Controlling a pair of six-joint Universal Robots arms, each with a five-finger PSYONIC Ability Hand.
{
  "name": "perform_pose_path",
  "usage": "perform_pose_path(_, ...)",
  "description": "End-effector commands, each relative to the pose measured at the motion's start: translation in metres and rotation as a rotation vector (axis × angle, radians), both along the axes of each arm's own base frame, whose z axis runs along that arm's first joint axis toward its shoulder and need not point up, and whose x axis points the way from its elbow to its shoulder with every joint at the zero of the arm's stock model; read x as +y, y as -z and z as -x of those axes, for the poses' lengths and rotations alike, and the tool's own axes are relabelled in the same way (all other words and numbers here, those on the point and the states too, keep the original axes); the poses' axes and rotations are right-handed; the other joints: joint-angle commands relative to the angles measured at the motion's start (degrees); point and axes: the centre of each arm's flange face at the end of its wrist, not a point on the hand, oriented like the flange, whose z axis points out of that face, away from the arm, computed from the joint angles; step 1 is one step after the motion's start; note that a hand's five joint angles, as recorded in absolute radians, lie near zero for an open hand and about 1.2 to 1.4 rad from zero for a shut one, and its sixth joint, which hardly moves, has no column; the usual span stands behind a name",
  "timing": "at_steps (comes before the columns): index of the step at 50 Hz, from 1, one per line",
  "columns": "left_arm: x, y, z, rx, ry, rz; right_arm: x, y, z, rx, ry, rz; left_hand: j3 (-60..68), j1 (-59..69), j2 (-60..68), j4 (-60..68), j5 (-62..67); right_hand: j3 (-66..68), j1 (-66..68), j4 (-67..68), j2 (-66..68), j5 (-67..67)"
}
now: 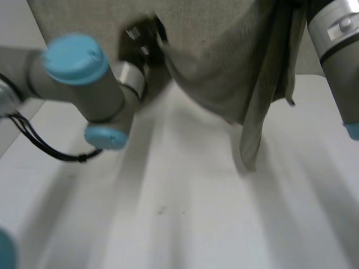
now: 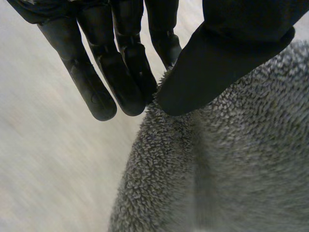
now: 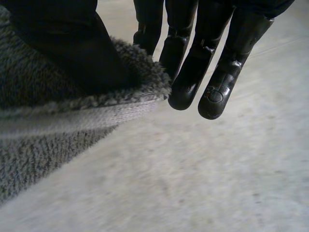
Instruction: Fold the towel.
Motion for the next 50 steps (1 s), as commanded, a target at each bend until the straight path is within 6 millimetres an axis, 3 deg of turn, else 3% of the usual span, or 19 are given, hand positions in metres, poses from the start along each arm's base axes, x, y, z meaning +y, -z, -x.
perform_pose_path(1, 0.036, -0.054, -0.041, 0.099, -0.155, 0.084, -0.002, -0.006, -0.009, -0.072, -0.022, 0.095, 10.5, 13.0, 10.4, 10.4, 11.3, 12.0, 25.2, 11.6, 12.4, 14.0)
perform_pose_path(3, 0.049, -0.041, -0.048, 0.056, -0.155, 0.043, -0.001, 0.001, -0.012, -0.06, -0.037, 0.058, 10.5, 13.0, 10.4, 10.4, 11.3, 12.0, 25.2, 11.6, 12.4, 14.0)
perform_pose_path(5, 0.08, -0.003, -0.062, -0.057, -0.147, -0.06, 0.001, 0.023, -0.013, 0.011, -0.068, -0.049, 10.5, 13.0, 10.4, 10.4, 11.3, 12.0, 25.2, 11.6, 12.4, 14.0)
perform_pose_path(6, 0.08, -0.002, -0.062, -0.057, -0.147, -0.061, 0.001, 0.023, -0.013, 0.012, -0.068, -0.05, 10.5, 13.0, 10.4, 10.4, 11.3, 12.0, 25.2, 11.6, 12.4, 14.0)
perform_pose_path(8, 0.11, 0.041, -0.079, -0.189, -0.147, -0.161, 0.004, 0.053, -0.015, 0.102, -0.112, -0.201, 10.5, 13.0, 10.4, 10.4, 11.3, 12.0, 25.2, 11.6, 12.4, 14.0)
perform_pose_path(9, 0.11, 0.041, -0.079, -0.189, -0.147, -0.162, 0.004, 0.053, -0.015, 0.102, -0.113, -0.202, 10.5, 13.0, 10.4, 10.4, 11.3, 12.0, 25.2, 11.6, 12.4, 14.0)
perform_pose_path(10, 0.128, 0.063, -0.082, -0.255, -0.123, -0.211, 0.005, 0.07, -0.016, 0.145, -0.124, -0.287, 10.5, 13.0, 10.4, 10.4, 11.3, 12.0, 25.2, 11.6, 12.4, 14.0)
perform_pose_path(11, 0.128, 0.063, -0.082, -0.256, -0.123, -0.211, 0.005, 0.071, -0.016, 0.146, -0.124, -0.288, 10.5, 13.0, 10.4, 10.4, 11.3, 12.0, 25.2, 11.6, 12.4, 14.0)
perform_pose_path(12, 0.148, 0.083, -0.081, -0.315, -0.079, -0.258, 0.007, 0.087, -0.015, 0.183, -0.126, -0.376, 8.1, 10.6, 8.0, 8.0, 8.8, 12.0, 25.2, 11.6, 12.4, 14.0)
perform_pose_path(13, 0.169, 0.099, -0.077, -0.365, -0.022, -0.295, 0.011, 0.102, -0.013, 0.213, -0.126, -0.455, -8.1, -5.6, -8.2, -8.2, -7.4, 12.0, 25.2, 11.6, 12.4, 14.0)
perform_pose_path(14, 0.169, 0.099, -0.077, -0.365, -0.022, -0.295, 0.011, 0.102, -0.013, 0.214, -0.126, -0.455, -8.3, -5.8, -8.4, -8.4, -7.5, 12.0, 25.2, 11.6, 12.4, 14.0)
perform_pose_path(16, 0.201, 0.129, -0.072, -0.472, 0.078, -0.379, 0.022, 0.127, -0.01, 0.273, -0.137, -0.581, -30.9, -28.4, -31.0, -31.0, -30.2, 12.0, 25.2, 11.6, 12.4, 14.0)
perform_pose_path(21, 0.221, 0.14, -0.074, -0.589, 0.136, -0.487, 0.033, 0.154, -0.005, 0.32, -0.128, -0.683, -42.9, -40.4, -43.0, -43.0, -42.2, 12.0, 25.2, 11.6, 12.4, 14.0)
perform_pose_path(27, 0.213, 0.121, -0.069, -0.6, 0.133, -0.503, 0.041, 0.173, 0.004, 0.343, -0.112, -0.751, -52.7, -50.2, -52.8, -52.8, -52.0, 12.0, 25.2, 11.6, 12.4, 14.0)
perform_pose_path(32, 0.169, 0.089, -0.074, -0.506, 0.023, -0.446, 0.051, 0.176, 0.01, 0.348, -0.092, -0.778, -53.9, -51.4, -54.0, -54.0, -53.1, 12.0, 25.2, 11.6, 12.4, 14.0)
perform_pose_path(33, 0.169, 0.089, -0.074, -0.506, 0.023, -0.445, 0.051, 0.176, 0.01, 0.348, -0.092, -0.778, -53.9, -51.4, -54.0, -54.0, -53.1, 12.0, 25.2, 11.6, 12.4, 14.0)
perform_pose_path(35, 0.147, 0.072, -0.078, -0.454, -0.029, -0.41, 0.063, 0.179, 0.016, 0.363, -0.09, -0.802, -54.0, -51.5, -54.1, -54.1, -53.3, 12.0, 25.2, 11.6, 12.4, 14.0)
perform_pose_path(40, 0.125, 0.057, -0.074, -0.405, -0.039, -0.361, 0.079, 0.187, 0.022, 0.377, -0.103, -0.833, -53.5, -51.0, -53.6, -53.6, -52.8, 12.0, 25.2, 11.6, 12.4, 14.0)
perform_pose_path(50, 0.093, 0.083, -0.038, -0.415, 0.085, -0.358, 0.095, 0.196, 0.028, 0.353, -0.11, -0.796, -52.2, -49.7, -52.3, -52.3, -51.5, 12.0, 25.2, 11.6, 12.4, 14.0)
